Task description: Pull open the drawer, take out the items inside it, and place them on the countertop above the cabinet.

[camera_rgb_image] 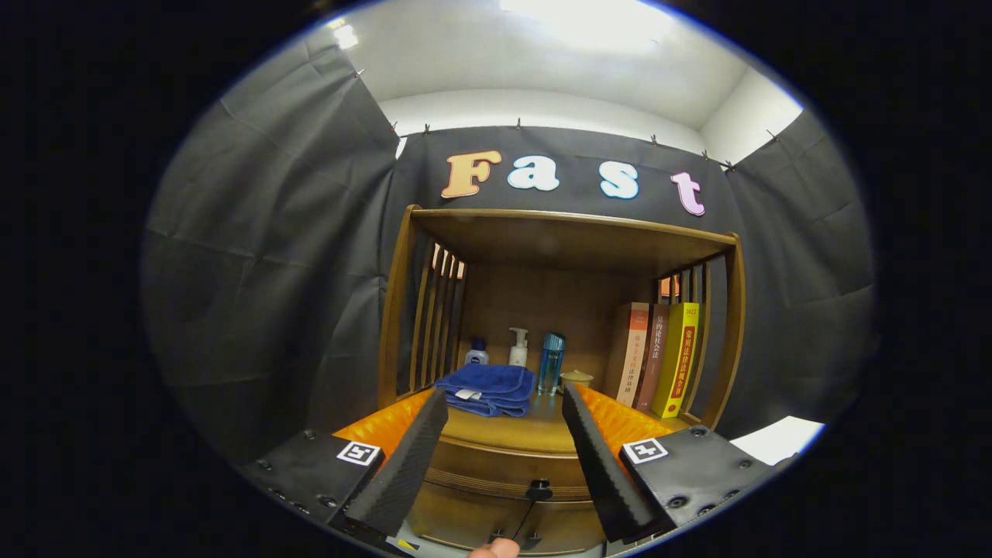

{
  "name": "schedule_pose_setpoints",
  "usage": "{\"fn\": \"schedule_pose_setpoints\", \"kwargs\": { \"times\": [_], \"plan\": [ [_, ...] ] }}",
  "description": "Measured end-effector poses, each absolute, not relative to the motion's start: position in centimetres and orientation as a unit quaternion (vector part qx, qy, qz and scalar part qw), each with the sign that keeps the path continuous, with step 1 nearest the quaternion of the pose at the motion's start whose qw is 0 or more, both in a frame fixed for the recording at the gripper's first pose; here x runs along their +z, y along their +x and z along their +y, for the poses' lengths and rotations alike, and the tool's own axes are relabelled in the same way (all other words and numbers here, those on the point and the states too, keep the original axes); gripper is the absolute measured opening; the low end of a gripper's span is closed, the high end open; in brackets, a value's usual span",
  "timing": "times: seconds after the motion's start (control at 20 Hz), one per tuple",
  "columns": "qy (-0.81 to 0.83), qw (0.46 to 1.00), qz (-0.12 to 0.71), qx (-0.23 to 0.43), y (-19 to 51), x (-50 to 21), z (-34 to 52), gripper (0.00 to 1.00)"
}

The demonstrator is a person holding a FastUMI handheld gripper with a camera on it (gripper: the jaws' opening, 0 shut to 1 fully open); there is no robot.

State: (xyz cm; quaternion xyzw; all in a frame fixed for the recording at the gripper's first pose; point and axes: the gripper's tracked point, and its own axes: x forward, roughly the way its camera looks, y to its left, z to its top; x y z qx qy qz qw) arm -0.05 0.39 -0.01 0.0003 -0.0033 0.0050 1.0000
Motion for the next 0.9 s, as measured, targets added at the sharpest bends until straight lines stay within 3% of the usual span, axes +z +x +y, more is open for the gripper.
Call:
{"fn": "schedule_pose_setpoints", "kwargs": {
  "times": [0.9],
  "plan": [
    [0.003, 1.000, 0.002, 0.007, 0.09, -0.81, 0.50, 0.98]
  ]
}}
